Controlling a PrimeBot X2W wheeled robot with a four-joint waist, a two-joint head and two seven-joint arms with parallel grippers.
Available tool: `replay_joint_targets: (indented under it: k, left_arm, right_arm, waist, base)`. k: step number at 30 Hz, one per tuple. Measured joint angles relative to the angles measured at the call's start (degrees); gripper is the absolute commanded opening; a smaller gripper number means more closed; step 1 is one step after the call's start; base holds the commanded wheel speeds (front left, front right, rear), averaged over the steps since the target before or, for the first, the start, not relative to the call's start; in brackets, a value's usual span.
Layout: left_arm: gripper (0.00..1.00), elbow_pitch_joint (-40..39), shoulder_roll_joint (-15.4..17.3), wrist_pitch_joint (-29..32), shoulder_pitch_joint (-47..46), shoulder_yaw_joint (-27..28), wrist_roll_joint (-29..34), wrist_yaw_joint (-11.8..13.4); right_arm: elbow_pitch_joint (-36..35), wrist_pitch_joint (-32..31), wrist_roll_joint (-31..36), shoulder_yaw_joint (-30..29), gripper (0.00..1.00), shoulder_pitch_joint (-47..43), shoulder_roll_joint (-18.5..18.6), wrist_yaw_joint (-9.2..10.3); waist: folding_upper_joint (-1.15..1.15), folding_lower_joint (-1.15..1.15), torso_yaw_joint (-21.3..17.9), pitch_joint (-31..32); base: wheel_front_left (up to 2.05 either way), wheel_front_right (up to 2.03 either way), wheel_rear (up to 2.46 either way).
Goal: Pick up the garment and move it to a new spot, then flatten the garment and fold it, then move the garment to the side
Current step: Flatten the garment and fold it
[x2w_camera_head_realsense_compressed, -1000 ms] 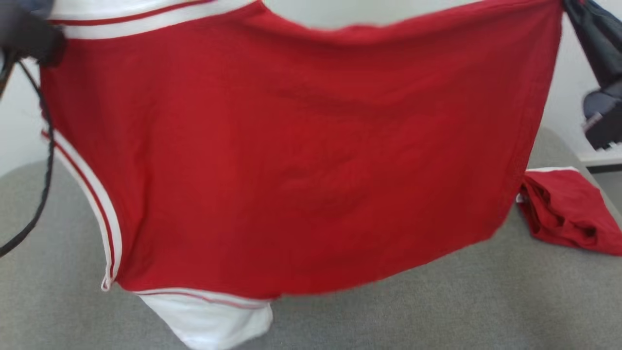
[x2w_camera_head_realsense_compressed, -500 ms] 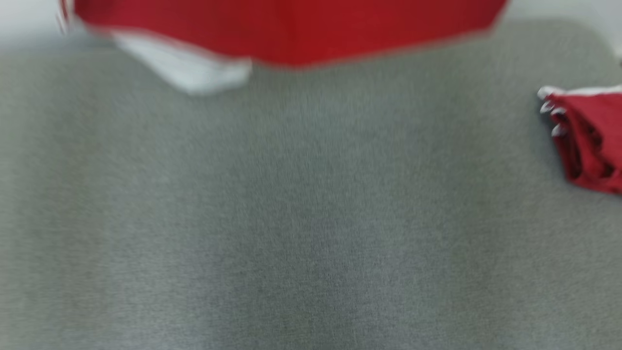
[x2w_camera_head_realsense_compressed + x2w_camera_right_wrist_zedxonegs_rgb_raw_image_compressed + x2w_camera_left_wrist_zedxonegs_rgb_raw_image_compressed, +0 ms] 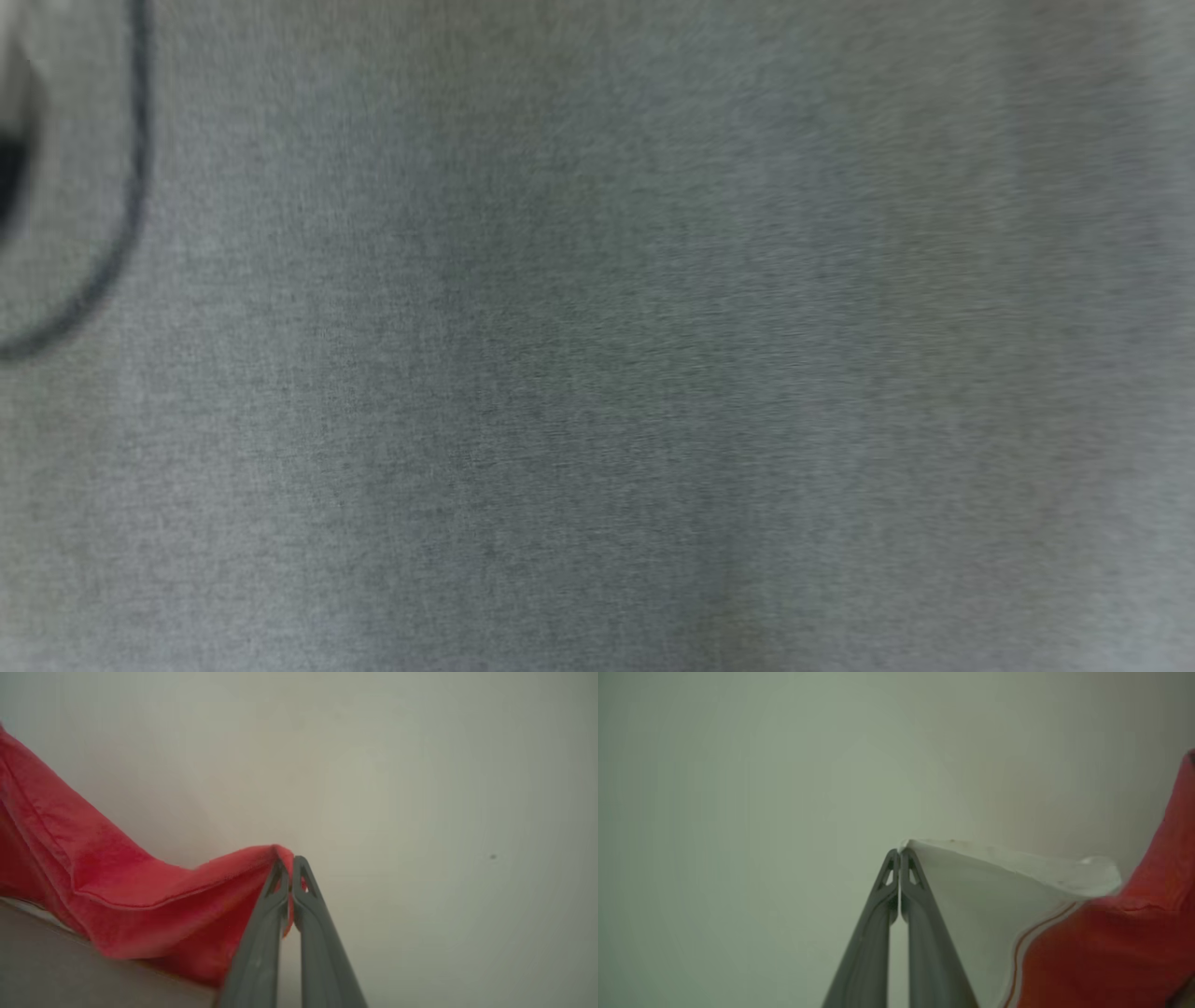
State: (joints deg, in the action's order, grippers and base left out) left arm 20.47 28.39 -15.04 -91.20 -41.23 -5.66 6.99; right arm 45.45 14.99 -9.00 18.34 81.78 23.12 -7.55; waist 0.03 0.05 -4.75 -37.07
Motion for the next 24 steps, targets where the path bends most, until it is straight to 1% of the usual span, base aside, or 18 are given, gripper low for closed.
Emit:
replay_joint_targets:
  k: [3, 5, 6, 7, 9, 13, 17, 18, 21, 24]
  left_arm:
    - [0.00, -4.9, 0.6, 0.0, 7.1, 1.3, -1.2, -0.1]
    - [0.00, -8.4, 1.4, 0.0, 12.2, 2.4, -2.2, -0.8]
    - [0.00, -10.1, 1.8, 0.0, 14.9, 2.7, -2.5, -1.0]
    - [0.00, -13.4, 2.7, 0.0, 20.8, 3.3, -3.0, -1.0]
    - [0.00, -16.1, 4.2, 0.0, 27.0, 4.1, -3.5, -1.1]
    - [0.00, -19.2, 7.1, 0.0, 40.0, 5.6, -5.3, -0.4]
    - [0.00, -20.4, 9.0, 0.0, 52.7, 7.6, -8.6, 0.7]
    - [0.00, -21.0, 9.8, 0.0, 57.9, 8.9, -9.6, 1.7]
    - [0.00, -22.2, 10.9, 0.0, 64.6, 10.3, -10.3, 2.2]
    - [0.00, -24.8, 11.5, 0.0, 70.1, 11.6, -10.6, 2.8]
  right_arm:
    - [-0.5, 0.0, 0.0, -1.0, 0.00, -4.4, 0.3, 0.00]
    - [-1.7, 0.0, -0.3, -2.1, 0.00, -7.8, 0.3, 0.00]
    - [-2.5, 0.0, -0.6, -2.5, 0.00, -9.4, 0.5, 0.00]
    - [-4.8, 0.0, -1.1, -3.2, 0.00, -13.1, 1.1, 0.00]
    - [-7.7, 0.0, -2.2, -3.7, 0.00, -17.7, 1.4, 0.00]
    - [-12.5, 0.0, -4.3, -3.8, 0.00, -26.6, 3.4, 0.00]
    - [-16.6, 0.0, -6.2, -1.4, 0.00, -35.7, 5.1, 0.00]
    - [-18.2, 0.0, -6.6, -0.5, 0.00, -39.3, 6.5, 0.00]
    - [-20.2, 0.0, -6.7, -0.2, 0.00, -44.6, 8.4, 0.00]
    - [-22.5, 0.0, -7.5, -0.5, 0.00, -49.5, 9.6, 0.00]
  waist:
    - [0.00, -0.04, 1.4, -2.0]
    - [-0.01, -0.05, 2.4, -2.6]
    - [0.00, -0.05, 3.0, -2.8]
    - [0.00, -0.04, 3.8, -2.7]
    - [-0.01, -0.05, 4.4, -1.9]
    - [-0.02, -0.06, 5.2, 0.5]
    - [-0.02, -0.06, 5.3, 3.8]
    - [-0.03, -0.06, 5.1, 5.8]
    - [-0.03, -0.07, 4.7, 8.9]
    - [-0.03, -0.07, 4.4, 11.9]
  base:
    - [0.00, 0.00, 0.00]
    - [0.00, 0.00, 0.00]
    - [0.00, 0.00, 0.00]
    - [0.00, 0.00, 0.00]
    - [0.00, 0.00, 0.00]
    - [0.00, 0.00, 0.00]
    - [0.00, 0.00, 0.00]
    - [0.00, 0.00, 0.00]
    - [0.00, 0.00, 0.00]
    - [0.00, 0.00, 0.00]
